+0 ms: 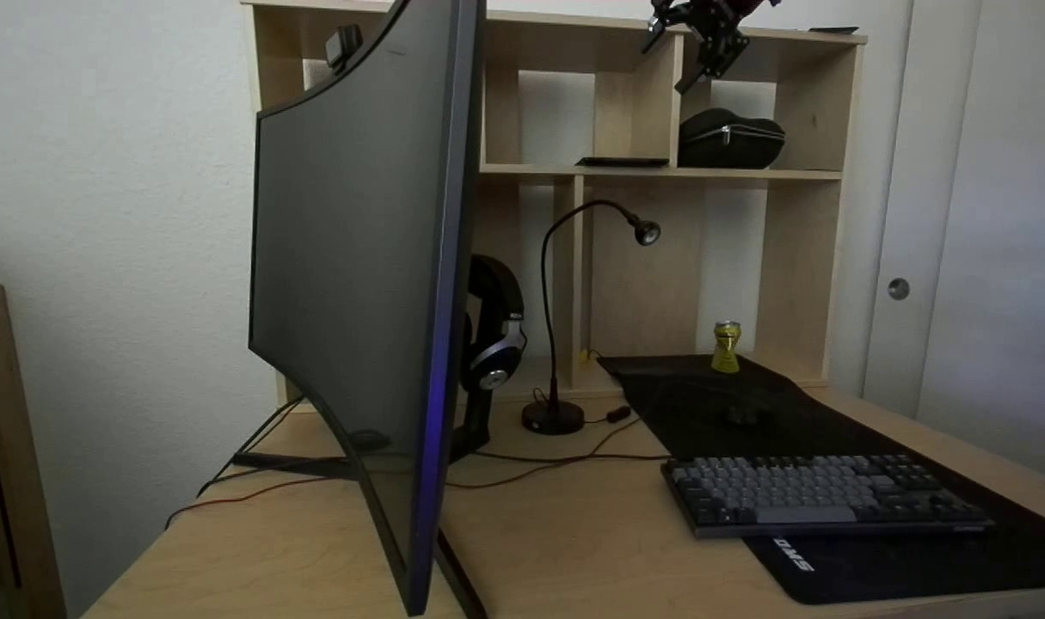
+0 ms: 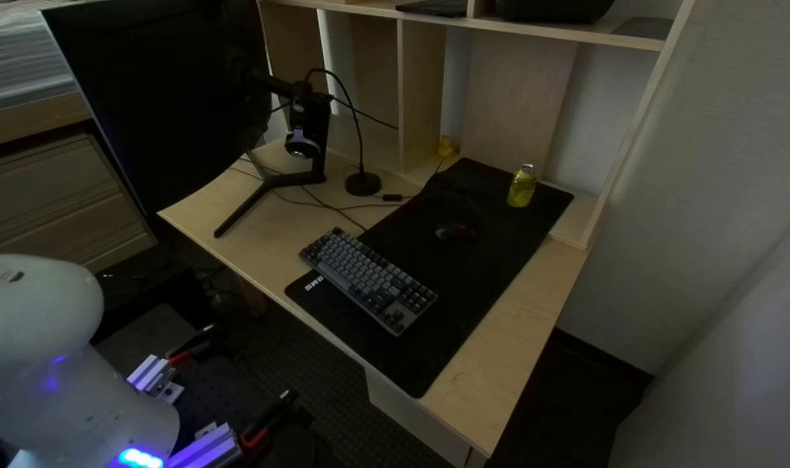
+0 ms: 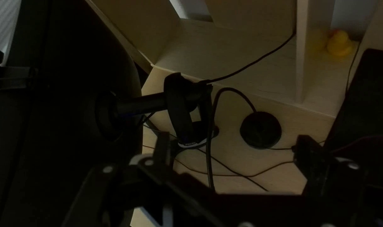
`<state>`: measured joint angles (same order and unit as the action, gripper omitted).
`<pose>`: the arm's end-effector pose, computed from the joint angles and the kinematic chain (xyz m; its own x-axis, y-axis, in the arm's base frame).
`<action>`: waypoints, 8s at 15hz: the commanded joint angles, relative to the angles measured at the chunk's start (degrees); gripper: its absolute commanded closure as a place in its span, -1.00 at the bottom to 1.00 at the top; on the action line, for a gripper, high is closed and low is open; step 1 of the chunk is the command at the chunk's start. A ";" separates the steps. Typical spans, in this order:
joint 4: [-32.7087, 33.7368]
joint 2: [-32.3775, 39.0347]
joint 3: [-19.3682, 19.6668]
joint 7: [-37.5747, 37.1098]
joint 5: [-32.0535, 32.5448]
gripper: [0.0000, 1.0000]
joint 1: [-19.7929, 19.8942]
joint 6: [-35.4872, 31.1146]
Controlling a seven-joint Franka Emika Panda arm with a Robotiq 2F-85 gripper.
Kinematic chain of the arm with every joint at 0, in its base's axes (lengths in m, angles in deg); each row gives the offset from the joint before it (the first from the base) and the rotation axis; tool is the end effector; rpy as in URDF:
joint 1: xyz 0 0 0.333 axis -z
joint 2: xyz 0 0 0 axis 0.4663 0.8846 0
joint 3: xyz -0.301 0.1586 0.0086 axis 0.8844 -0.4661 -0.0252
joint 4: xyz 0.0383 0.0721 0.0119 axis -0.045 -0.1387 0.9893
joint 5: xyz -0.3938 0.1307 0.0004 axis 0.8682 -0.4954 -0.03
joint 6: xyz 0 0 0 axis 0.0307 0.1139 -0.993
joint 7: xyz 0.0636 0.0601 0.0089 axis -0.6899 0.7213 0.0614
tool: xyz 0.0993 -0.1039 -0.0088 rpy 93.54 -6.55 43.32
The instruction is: Move the soda can to the front of the mat, put the headphones on the back of the monitor, then switch on the desk lamp
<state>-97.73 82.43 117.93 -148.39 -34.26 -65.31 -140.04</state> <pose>0.6116 0.0373 0.6595 -0.7678 -0.1184 -0.6296 -0.4255 0.8290 0.3631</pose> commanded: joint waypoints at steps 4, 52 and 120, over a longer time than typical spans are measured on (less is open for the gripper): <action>-0.74 10.12 -14.72 0.16 -8.17 -1.00 21.19 -1.47; 2.33 30.57 -18.28 15.11 1.34 -1.00 34.95 39.77; 57.04 72.52 -34.39 78.64 29.12 -1.00 32.82 19.54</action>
<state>-44.70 151.12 84.60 -70.18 -4.04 -32.72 -117.76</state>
